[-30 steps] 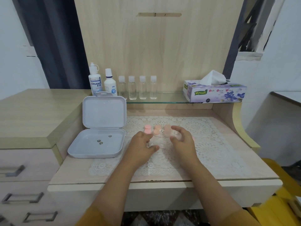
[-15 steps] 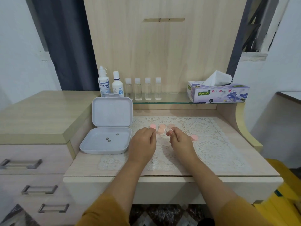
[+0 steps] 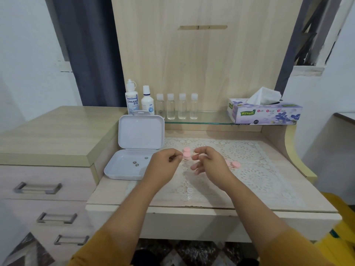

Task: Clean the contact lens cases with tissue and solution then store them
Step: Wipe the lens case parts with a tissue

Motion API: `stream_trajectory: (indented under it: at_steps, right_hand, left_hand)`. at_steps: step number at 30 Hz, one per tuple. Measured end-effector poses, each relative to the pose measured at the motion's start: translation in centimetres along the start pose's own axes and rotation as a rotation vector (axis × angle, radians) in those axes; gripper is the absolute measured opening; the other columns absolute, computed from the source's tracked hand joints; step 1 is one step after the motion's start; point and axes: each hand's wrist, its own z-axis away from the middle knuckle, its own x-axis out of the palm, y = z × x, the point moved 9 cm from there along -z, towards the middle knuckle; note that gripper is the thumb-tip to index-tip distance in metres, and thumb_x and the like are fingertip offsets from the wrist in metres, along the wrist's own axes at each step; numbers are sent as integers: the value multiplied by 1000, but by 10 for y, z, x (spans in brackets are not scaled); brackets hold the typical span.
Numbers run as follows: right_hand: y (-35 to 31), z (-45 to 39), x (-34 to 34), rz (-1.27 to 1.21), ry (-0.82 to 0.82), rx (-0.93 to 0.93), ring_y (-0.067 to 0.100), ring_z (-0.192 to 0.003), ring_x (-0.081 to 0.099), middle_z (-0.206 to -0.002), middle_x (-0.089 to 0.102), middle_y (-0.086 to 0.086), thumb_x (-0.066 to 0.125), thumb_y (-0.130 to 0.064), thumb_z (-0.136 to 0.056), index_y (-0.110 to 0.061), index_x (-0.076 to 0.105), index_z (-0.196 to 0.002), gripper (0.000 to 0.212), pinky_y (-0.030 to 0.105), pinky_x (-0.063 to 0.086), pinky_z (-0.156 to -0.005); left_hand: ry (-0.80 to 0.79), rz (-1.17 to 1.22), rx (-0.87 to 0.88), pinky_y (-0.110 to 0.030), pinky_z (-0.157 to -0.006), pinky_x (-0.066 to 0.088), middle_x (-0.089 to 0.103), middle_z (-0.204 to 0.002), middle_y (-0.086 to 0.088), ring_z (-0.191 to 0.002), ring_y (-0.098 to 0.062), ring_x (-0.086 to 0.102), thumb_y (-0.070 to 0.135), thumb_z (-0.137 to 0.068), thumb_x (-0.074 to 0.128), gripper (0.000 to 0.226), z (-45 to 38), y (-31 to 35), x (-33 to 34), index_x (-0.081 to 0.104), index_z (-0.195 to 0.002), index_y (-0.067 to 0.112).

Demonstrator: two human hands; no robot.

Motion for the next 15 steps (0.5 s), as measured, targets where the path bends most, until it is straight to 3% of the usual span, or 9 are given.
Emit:
stream_trajectory:
  at_steps: [3, 5, 8, 12, 15]
  right_hand:
    - [-12, 12, 33, -3, -152, 0, 15, -47, 56, -90, 65, 14, 45, -7, -99, -4, 58, -103, 14, 25, 46, -43]
    - [-17, 21, 61, 37, -274, 14, 11, -40, 44, -80, 63, 8, 49, -17, -99, -7, 61, -96, 16, 21, 33, -40]
    - [-18, 37, 112, -2, -444, 103, 6, -42, 35, -74, 51, 4, 47, -13, -98, -10, 59, -92, 14, 19, 26, -42]
    - [-20, 62, 191, -92, -684, 194, 12, -50, 46, -71, 52, 3, 34, 3, -89, -8, 57, -93, 26, 22, 36, -45]
    - [-18, 81, 241, -45, -842, 168, 14, -60, 63, -79, 58, 6, 39, 4, -96, -6, 52, -101, 17, 23, 53, -54]
  left_hand:
    - [48, 36, 6, -20, -75, 49, 68, -78, 14, -75, -3, 61, 14, -88, 64, 17, 12, -10, -28, 71, -81, 27]
    - [97, 29, 25, -15, -70, 48, 68, -73, 13, -72, -5, 61, 11, -88, 64, 22, 23, -18, -52, 69, -76, 30]
    - [145, 27, 13, -12, -67, 47, 69, -77, 15, -70, -6, 61, 9, -88, 65, 23, 41, -37, -90, 69, -76, 29]
    - [214, -53, -46, -14, -64, 46, 68, -73, 18, -65, -2, 58, 3, -86, 63, 30, 71, -66, -137, 68, -71, 28]
    - [287, -115, -100, -13, -59, 43, 66, -68, 11, -61, -2, 56, 1, -85, 61, 29, 100, -88, -173, 67, -69, 26]
